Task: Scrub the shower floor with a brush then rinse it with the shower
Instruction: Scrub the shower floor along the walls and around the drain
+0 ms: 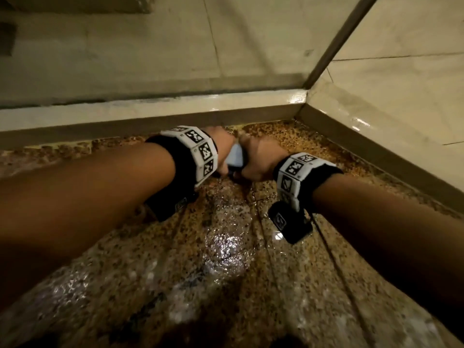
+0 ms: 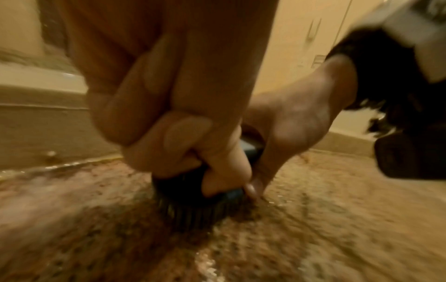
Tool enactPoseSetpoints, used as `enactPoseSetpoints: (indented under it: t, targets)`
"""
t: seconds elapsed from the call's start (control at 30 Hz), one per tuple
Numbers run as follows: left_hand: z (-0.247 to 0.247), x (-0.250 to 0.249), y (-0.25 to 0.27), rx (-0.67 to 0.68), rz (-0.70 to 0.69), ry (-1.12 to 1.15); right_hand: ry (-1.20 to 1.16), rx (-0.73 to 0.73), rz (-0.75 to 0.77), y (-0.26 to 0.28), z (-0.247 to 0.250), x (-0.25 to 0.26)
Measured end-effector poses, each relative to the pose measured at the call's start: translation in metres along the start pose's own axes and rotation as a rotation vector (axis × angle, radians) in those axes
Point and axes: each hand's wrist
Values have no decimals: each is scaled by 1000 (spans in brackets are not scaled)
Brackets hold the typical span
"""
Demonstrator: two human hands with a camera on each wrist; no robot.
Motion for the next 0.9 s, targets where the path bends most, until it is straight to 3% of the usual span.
enactPoseSetpoints:
  t: [0.1, 0.27, 0.5, 0.63, 0.7, 0.8, 0.9]
  targets:
    - [-11, 0, -4, 185, -43, -70, 72, 139, 47, 7, -8, -1]
    - [12, 5, -13, -142, 81, -93, -16, -76, -16, -20, 16, -1]
    - [-30, 9, 16, -148, -283, -34, 144, 109, 97, 18, -9, -15]
    - [-23, 17, -4, -306, -168, 4, -27, -153, 154, -2, -9, -11]
    - [-9, 18, -12, -315, -89, -57, -46, -235, 168, -14, -5, -6]
    - [-4, 12, -7, -233, -91, -78, -91, -116, 175, -7, -1, -1]
    - [-27, 4, 7, -137, -95, 56, 13, 51, 216, 10, -7, -6]
Point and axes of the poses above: each hand's wrist, its own y-axis away from the middle knuckle, its own z-axis out of the back of the hand, x = y × z, and after that the axes turned 8 degrees about -y, right-handed
